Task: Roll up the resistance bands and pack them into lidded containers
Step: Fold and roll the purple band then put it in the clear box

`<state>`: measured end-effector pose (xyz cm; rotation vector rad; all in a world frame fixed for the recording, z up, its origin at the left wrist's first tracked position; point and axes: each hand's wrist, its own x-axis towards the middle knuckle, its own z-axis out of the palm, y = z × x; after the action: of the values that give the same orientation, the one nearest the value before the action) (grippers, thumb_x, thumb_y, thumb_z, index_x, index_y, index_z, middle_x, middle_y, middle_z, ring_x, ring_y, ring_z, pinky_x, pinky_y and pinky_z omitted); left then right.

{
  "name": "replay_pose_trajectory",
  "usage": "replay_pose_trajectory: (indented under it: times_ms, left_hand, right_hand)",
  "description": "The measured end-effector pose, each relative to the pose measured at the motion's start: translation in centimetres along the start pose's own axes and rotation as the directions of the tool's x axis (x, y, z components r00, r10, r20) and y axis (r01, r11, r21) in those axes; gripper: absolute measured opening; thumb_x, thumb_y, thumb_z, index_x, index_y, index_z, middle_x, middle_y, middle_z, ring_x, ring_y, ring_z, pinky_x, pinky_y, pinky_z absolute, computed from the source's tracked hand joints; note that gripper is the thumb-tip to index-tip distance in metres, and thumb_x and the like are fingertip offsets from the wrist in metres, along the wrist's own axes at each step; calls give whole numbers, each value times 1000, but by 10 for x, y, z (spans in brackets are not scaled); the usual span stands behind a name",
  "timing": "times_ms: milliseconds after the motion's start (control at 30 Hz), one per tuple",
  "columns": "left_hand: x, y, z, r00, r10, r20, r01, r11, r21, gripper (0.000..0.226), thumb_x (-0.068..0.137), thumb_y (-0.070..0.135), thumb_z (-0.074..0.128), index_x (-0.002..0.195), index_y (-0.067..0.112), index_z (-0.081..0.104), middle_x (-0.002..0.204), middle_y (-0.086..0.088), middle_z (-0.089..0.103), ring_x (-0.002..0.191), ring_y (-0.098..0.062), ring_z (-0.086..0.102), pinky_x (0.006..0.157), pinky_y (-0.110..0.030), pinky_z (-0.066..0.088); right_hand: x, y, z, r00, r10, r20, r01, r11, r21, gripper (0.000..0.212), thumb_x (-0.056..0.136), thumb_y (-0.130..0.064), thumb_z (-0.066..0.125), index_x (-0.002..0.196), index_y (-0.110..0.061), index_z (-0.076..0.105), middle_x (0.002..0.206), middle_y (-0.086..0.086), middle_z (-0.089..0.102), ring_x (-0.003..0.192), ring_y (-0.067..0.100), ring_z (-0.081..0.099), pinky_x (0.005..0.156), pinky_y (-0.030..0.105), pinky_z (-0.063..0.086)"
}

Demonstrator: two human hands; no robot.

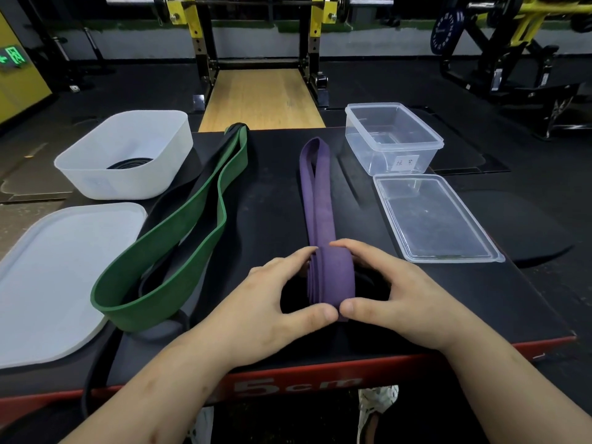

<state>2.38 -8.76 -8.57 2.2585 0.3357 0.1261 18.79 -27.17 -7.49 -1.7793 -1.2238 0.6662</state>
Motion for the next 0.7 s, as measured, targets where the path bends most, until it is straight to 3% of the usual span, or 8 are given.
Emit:
replay_pose_trajectory:
  times_ms: [100, 200, 267, 367, 500, 633, 700]
  left_hand:
    - [1, 1, 0, 1000, 1, -2, -1, 1000, 9, 89, 72, 79, 69, 149, 59, 29, 143, 31, 48, 141, 1, 39, 116, -37, 37]
    - [1, 1, 0, 999, -15, -33, 16, 1000, 20, 92, 73, 82, 64, 152, 54, 28, 146, 31, 45, 142, 3, 36, 117, -35, 36]
    - [0, 2, 0, 998, -38, -39, 40, 998, 41, 94, 70, 83, 62, 152, 55, 26, 146, 31, 41, 141, 5, 34, 118, -33, 35]
    - [-2, 4, -1, 998, -53, -28, 55, 996, 65, 98, 66, 84, 64, 151, 58, 21, 146, 32, 38, 140, 7, 32, 118, -30, 33]
    - [-2, 5, 1, 997, -64, -44, 67, 995, 78, 96, 66, 87, 60, 149, 60, 20, 144, 33, 39, 140, 4, 32, 116, -31, 35]
    - [-1, 8, 2, 995, -94, -18, 96, 991, 95, 97, 64, 87, 59, 148, 64, 17, 142, 32, 37, 137, 1, 30, 107, -24, 32]
    - [-1, 8, 1, 995, -98, -16, 99, 990, 95, 96, 63, 87, 59, 146, 66, 16, 139, 32, 37, 135, 1, 31, 107, -25, 33]
  right_hand:
    - [0, 2, 2, 1000, 14, -25, -16, 997, -74, 78, 81, -49, 83, 148, -48, 44, 142, -29, 56, 135, -10, 47, 111, 16, 39]
    - [1, 2, 5, 997, 41, -58, -55, 963, -263, 83, 75, -74, 62, 150, -62, 29, 146, -34, 44, 138, -18, 32, 111, 14, 31]
    - [0, 1, 6, 997, 55, -53, -66, 968, -244, 81, 77, -73, 61, 150, -60, 30, 146, -31, 46, 139, -16, 34, 116, 22, 32]
    - [-2, -1, 3, 999, 54, 6, -53, 990, -127, 77, 82, -58, 75, 149, -58, 36, 150, -30, 47, 142, -12, 36, 120, 31, 33]
    - [0, -2, 2, 995, 95, -12, -95, 965, -245, 81, 70, -78, 61, 143, -72, 26, 153, -37, 35, 139, -28, 14, 126, 29, 21]
    - [0, 1, 0, 995, 98, 28, -92, 985, -146, 79, 78, -70, 68, 148, -63, 32, 152, -34, 43, 151, 1, 29, 124, 44, 28]
    - [0, 0, 0, 996, 78, 40, -73, 991, -112, 76, 80, -66, 69, 147, -61, 34, 152, -30, 46, 149, 2, 34, 123, 45, 30]
